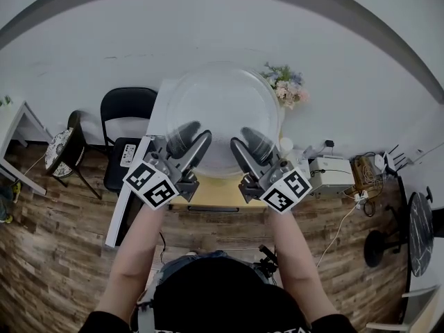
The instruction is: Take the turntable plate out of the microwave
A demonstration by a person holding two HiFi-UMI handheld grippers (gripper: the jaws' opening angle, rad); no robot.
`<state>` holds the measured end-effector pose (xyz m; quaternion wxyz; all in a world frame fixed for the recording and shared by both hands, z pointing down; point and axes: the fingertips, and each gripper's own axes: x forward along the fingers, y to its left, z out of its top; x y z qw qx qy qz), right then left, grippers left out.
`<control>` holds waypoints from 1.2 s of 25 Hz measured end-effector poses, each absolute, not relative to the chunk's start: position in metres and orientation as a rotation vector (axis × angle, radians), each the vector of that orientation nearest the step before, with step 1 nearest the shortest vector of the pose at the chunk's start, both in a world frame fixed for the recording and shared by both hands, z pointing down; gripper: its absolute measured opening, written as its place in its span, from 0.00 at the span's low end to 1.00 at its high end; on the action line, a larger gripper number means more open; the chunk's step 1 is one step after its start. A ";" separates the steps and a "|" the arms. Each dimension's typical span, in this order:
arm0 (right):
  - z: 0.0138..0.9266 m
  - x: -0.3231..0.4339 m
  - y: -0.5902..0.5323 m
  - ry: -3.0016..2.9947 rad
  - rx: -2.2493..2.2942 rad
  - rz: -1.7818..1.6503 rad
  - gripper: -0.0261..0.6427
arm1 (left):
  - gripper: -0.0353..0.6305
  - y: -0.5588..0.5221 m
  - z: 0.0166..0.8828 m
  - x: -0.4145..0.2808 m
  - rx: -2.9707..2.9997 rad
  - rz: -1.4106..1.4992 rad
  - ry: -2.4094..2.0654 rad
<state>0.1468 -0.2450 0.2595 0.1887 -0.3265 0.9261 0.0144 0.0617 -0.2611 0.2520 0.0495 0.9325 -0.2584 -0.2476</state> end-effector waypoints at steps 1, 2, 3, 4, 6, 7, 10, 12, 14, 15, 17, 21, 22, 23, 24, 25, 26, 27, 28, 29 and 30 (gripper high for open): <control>0.259 0.147 -0.246 2.605 -0.922 0.055 0.29 | 0.29 -0.262 0.251 0.062 2.851 -0.757 -0.795; 0.257 0.147 -0.246 2.606 -0.925 0.067 0.30 | 0.29 -0.262 0.250 0.062 2.860 -0.760 -0.801; 0.256 0.147 -0.247 2.607 -0.929 0.078 0.30 | 0.29 -0.263 0.249 0.062 2.867 -0.762 -0.805; 0.255 0.148 -0.247 2.607 -0.935 0.088 0.30 | 0.30 -0.262 0.248 0.062 2.873 -0.764 -0.809; 0.254 0.149 -0.246 2.607 -0.946 0.104 0.31 | 0.30 -0.262 0.246 0.064 2.881 -0.765 -0.818; 0.253 0.150 -0.246 2.606 -0.949 0.107 0.31 | 0.30 -0.262 0.246 0.064 2.883 -0.764 -0.820; 0.250 0.152 -0.244 2.602 -0.950 0.113 0.31 | 0.30 -0.260 0.242 0.066 2.891 -0.762 -0.822; 0.248 0.153 -0.242 2.599 -0.950 0.123 0.32 | 0.30 -0.258 0.240 0.067 2.898 -0.765 -0.822; 0.247 0.154 -0.242 2.594 -0.953 0.131 0.32 | 0.30 -0.258 0.238 0.068 2.902 -0.764 -0.822; 0.247 0.154 -0.242 2.593 -0.955 0.133 0.32 | 0.31 -0.258 0.237 0.068 2.903 -0.764 -0.822; 0.246 0.154 -0.243 2.591 -0.958 0.133 0.32 | 0.31 -0.259 0.237 0.069 2.903 -0.762 -0.821; 0.246 0.154 -0.241 2.589 -0.960 0.132 0.32 | 0.31 -0.257 0.237 0.069 2.904 -0.760 -0.822; 0.246 0.154 -0.240 2.588 -0.961 0.133 0.32 | 0.31 -0.256 0.236 0.069 2.905 -0.759 -0.823; 0.246 0.154 -0.240 2.587 -0.962 0.134 0.32 | 0.31 -0.256 0.236 0.069 2.906 -0.758 -0.824; 0.246 0.155 -0.240 2.586 -0.963 0.133 0.32 | 0.31 -0.256 0.236 0.069 2.906 -0.757 -0.824; 0.245 0.155 -0.240 2.585 -0.964 0.133 0.32 | 0.31 -0.256 0.235 0.069 2.906 -0.756 -0.824; 0.245 0.155 -0.240 2.585 -0.965 0.132 0.32 | 0.31 -0.256 0.235 0.070 2.906 -0.755 -0.824; 0.245 0.155 -0.241 2.584 -0.965 0.132 0.32 | 0.31 -0.257 0.235 0.070 2.906 -0.754 -0.824; 0.245 0.155 -0.241 2.584 -0.965 0.132 0.32 | 0.31 -0.258 0.235 0.070 2.906 -0.754 -0.825; 0.244 0.155 -0.242 2.583 -0.964 0.133 0.32 | 0.31 -0.258 0.234 0.070 2.907 -0.753 -0.825; 0.244 0.155 -0.242 2.583 -0.964 0.133 0.32 | 0.31 -0.258 0.234 0.070 2.907 -0.754 -0.826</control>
